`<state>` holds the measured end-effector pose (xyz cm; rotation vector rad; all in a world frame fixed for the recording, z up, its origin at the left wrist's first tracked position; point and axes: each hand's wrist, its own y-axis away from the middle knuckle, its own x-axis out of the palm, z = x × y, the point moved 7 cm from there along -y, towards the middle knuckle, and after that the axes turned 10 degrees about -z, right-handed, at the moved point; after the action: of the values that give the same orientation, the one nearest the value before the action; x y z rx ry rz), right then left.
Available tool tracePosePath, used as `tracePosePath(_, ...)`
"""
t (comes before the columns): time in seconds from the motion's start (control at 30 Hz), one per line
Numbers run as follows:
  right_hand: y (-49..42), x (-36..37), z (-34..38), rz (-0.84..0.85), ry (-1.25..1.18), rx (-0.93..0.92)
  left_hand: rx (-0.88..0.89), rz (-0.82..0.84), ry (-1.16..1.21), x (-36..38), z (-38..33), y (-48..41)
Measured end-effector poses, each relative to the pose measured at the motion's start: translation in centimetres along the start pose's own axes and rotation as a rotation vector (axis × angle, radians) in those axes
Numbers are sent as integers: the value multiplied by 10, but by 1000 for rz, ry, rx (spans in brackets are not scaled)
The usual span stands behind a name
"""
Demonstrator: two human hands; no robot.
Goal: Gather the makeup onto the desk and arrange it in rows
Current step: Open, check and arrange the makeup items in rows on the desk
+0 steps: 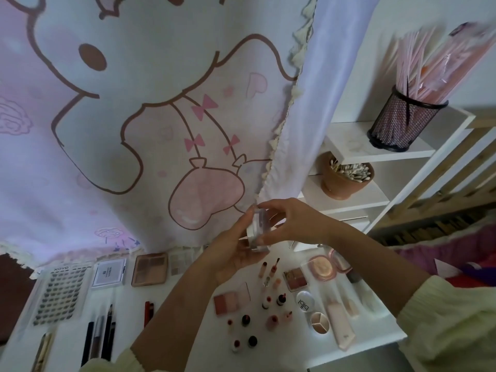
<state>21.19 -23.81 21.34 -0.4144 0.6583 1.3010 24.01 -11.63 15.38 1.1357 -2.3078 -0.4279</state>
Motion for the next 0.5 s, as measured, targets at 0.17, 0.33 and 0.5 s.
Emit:
tracePosePath(0.17, 2, 1, -5, -82, -60, -4, 15, -40, -105, -7, -7, 4)
tracePosePath(0.33, 0, 3, 1, -141, -162, -4, -92, 3, -16, -12, -3, 10)
tracePosePath(0.5, 0, 10, 5, -90, -120, -6, -160, -103, -15, -21, 2, 6)
